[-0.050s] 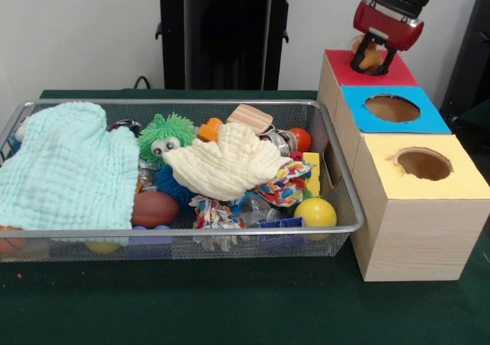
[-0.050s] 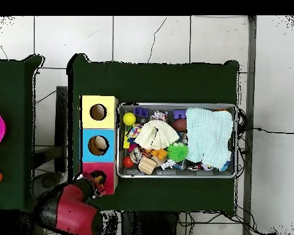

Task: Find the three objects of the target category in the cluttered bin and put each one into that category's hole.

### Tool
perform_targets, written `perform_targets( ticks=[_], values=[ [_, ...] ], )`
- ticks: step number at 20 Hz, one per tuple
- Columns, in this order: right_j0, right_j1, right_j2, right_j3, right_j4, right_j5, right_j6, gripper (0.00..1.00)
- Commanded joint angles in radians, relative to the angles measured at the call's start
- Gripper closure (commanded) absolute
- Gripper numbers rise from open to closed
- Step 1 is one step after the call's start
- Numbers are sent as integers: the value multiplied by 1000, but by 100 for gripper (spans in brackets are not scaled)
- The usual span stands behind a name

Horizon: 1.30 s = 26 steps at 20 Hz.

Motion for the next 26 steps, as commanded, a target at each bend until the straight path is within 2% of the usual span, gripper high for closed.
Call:
perform_targets(
  ticks=[1, 4, 10, 15, 24, 26],
  values=[
    [-3, 50, 18, -74, 53, 17, 290, 0],
    [23, 58, -53, -124, 21, 139, 288, 0],
    [36, -16, -163, -186, -49, 373, 273, 0],
    [41, -68, -221, -228, -90, 513, 259, 0],
    [24, -106, -245, -252, -121, 570, 228, 0],
    [14, -117, -240, -244, -129, 556, 208, 0]
  ],
)
